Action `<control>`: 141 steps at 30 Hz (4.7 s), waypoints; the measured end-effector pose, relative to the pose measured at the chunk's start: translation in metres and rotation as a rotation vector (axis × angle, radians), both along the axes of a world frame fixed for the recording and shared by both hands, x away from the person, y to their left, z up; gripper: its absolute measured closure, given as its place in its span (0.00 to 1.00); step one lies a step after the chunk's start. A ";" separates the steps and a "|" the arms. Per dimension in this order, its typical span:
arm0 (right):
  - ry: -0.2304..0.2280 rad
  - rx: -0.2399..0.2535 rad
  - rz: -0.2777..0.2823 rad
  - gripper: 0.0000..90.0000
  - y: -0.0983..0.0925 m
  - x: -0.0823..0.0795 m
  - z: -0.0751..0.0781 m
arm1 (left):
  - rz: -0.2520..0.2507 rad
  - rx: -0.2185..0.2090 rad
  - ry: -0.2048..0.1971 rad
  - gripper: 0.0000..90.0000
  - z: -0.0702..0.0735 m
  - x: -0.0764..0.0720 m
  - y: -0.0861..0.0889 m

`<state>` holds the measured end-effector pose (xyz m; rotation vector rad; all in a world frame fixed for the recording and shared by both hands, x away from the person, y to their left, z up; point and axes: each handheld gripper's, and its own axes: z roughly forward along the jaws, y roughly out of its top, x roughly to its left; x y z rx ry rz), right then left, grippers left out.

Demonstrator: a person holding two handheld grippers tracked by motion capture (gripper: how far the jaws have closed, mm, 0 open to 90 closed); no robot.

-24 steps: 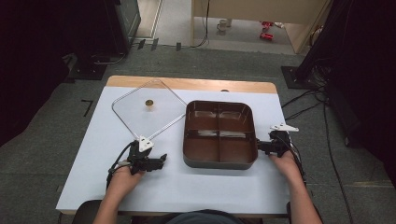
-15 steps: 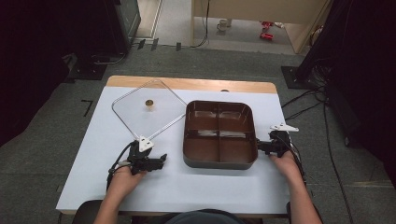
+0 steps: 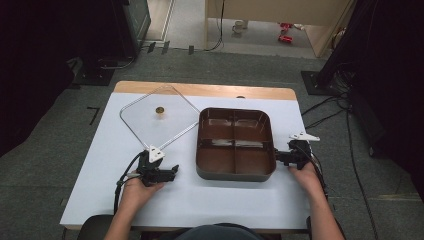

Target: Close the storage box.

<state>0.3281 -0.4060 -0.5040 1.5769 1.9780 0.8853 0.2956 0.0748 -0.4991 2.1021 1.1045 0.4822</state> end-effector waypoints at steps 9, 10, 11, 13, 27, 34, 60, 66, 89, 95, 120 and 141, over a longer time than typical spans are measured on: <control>0.000 0.000 0.000 0.14 0.000 0.000 0.000 | 0.019 0.026 0.035 0.17 0.004 0.002 -0.003; 0.000 0.000 0.000 0.14 0.000 0.000 0.000 | 0.019 0.030 0.041 0.17 0.004 0.002 -0.004; 0.000 0.000 0.000 0.14 0.000 0.000 0.000 | 0.016 0.034 0.048 0.17 0.005 0.003 -0.004; 0.001 0.000 0.000 0.14 0.000 0.000 0.000 | -0.004 0.033 0.056 0.17 0.006 0.003 -0.002; 0.000 0.000 0.000 0.14 0.000 0.000 0.000 | -0.061 0.033 0.123 0.25 0.016 0.004 -0.001; 0.000 0.001 0.000 0.14 0.000 0.000 0.000 | -0.094 0.016 0.144 0.27 0.019 0.006 -0.003; -0.001 0.001 0.000 0.14 0.000 0.000 0.000 | -0.155 -0.011 0.112 0.32 0.048 0.042 -0.013; -0.001 0.000 0.001 0.14 0.000 0.000 0.000 | -0.172 -0.016 0.118 0.32 0.055 0.050 -0.019; -0.002 0.000 0.001 0.14 0.000 0.000 0.000 | -0.106 -0.004 0.089 0.35 0.071 0.114 0.005; -0.002 0.000 0.001 0.14 0.000 0.000 0.000 | -0.088 -0.013 0.082 0.36 0.068 0.129 0.009; -0.002 0.000 0.001 0.14 0.000 0.000 0.000 | 0.037 -0.054 0.051 0.41 0.043 0.189 0.032; -0.002 0.000 0.001 0.14 0.000 0.000 0.000 | 0.096 -0.027 0.070 0.65 0.022 0.200 0.033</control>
